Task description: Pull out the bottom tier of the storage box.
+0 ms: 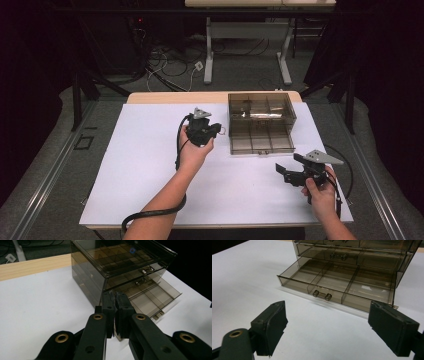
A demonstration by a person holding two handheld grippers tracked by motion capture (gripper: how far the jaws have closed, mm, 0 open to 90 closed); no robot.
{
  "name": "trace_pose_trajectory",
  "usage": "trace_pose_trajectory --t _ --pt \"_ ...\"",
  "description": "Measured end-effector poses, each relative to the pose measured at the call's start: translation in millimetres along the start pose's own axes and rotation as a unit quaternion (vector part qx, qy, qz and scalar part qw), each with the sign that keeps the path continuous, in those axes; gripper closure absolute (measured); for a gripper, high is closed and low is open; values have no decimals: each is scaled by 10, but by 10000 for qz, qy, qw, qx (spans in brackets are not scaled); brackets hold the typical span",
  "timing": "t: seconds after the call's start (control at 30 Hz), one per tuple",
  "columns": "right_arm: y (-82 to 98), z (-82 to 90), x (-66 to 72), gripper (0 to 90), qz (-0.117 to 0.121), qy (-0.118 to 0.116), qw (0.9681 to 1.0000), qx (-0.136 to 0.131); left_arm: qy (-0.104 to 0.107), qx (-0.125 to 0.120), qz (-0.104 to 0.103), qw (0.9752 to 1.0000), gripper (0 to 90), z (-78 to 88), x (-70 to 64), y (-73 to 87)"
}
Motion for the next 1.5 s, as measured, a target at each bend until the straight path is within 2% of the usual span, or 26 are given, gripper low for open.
trace_pose_trajectory --t 0.2,0.5,0.53,0.67,0.97,1.27,1.5 --pt "10 8 -4 148 3 -34 10000 79 63 31 -75 9999 872 -96 -94 -44" --pt "19 19 -25 148 -28 35 10000 15 174 69 -204 9996 871 -242 -202 -96" --pt "26 26 -23 148 -22 36 10000 86 203 76 -189 9996 871 -258 -218 -101" --pt "25 9 -20 148 -25 44 10000 12 249 93 -220 9994 871 -307 -270 -138" --pt "36 6 -11 148 -12 27 10000 77 257 87 -335 9991 871 -400 -381 -215" --pt "28 9 -12 148 16 15 10000 16 285 55 -332 9990 871 -509 -466 -221" --pt "28 5 -8 148 12 -5 10000 18 330 61 -430 9985 871 -607 -529 -210"
Point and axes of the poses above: each handheld gripper's, and its own axes: z roughly backward along the jaws, y roughly out of its underside, x roughly to its left, the point moved 5 cm from there along -z, roughly forward along the jaws, and after that the axes turned 15 degrees about x, right-handed, at the moved point
